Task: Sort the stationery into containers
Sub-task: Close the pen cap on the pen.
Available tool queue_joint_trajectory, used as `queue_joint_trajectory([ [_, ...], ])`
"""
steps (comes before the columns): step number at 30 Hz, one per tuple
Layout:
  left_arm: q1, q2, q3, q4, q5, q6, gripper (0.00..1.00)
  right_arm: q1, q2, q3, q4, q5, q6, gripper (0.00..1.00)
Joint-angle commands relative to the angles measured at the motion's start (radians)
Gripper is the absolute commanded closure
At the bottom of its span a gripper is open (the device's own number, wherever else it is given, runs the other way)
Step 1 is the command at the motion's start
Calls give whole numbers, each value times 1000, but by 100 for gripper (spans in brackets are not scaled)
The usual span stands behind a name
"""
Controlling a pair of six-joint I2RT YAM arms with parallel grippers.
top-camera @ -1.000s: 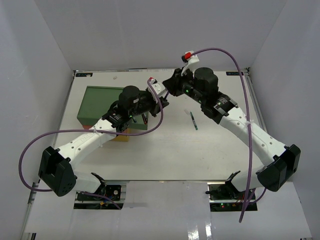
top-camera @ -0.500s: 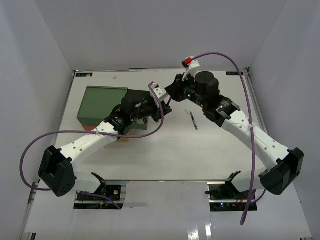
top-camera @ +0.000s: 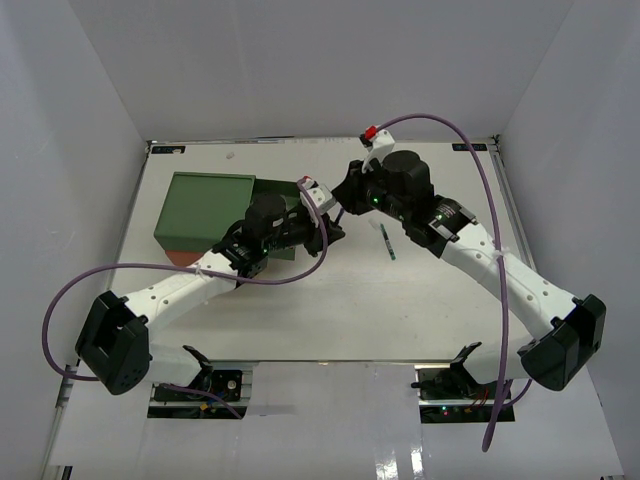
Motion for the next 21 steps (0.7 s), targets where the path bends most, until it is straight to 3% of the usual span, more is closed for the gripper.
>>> queue_joint_trajectory([
  [1, -39, -94, 31, 221, 113, -4, 92, 28, 20, -51, -87, -22, -9, 92],
  [3, -39, -94, 28, 226, 110, -5, 90, 28, 16, -64, -67, -22, -7, 92],
  [14, -39, -91, 24, 236, 94, -56, 50, 27, -10, -101, -9, -22, -8, 92],
  [21, -39, -89, 28, 230, 97, -67, 45, 27, -38, -111, 8, 32, -5, 92],
])
